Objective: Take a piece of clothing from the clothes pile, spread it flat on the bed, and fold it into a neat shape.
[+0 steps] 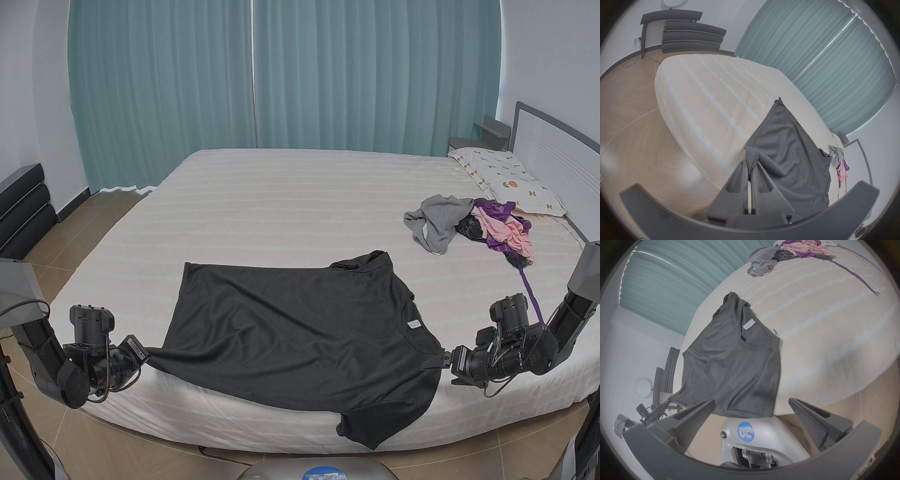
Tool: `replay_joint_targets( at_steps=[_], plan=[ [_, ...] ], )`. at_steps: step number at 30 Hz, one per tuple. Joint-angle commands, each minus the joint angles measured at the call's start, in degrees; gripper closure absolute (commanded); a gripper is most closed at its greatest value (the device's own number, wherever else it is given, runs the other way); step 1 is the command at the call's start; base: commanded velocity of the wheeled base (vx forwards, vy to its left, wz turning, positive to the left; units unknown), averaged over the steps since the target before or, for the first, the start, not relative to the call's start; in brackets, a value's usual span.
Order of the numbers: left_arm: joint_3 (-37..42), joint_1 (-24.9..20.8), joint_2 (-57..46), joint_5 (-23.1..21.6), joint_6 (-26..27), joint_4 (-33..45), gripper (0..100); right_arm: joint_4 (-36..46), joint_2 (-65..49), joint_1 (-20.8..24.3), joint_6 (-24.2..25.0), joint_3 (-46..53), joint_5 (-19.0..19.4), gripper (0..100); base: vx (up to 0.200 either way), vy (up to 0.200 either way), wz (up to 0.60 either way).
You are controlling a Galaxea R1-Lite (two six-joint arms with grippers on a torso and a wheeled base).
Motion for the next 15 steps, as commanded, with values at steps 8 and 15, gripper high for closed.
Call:
replay_joint_targets(
  at_steps=[8, 15],
  plan=[
    [0.0, 0.1, 0.6, 0.0, 0.0, 0.0, 100, 0.8, 10.0, -0.9, 0.0, -10.6, -0.5, 0, 0.0, 0.0, 0.0],
    [0.1, 0.2, 1.8, -0.1, 0.0, 0.0, 100, 0.8, 11.2, -0.8, -1.6, -11.2, -3.4, 0, 0.0, 0.0, 0.0]
  ],
)
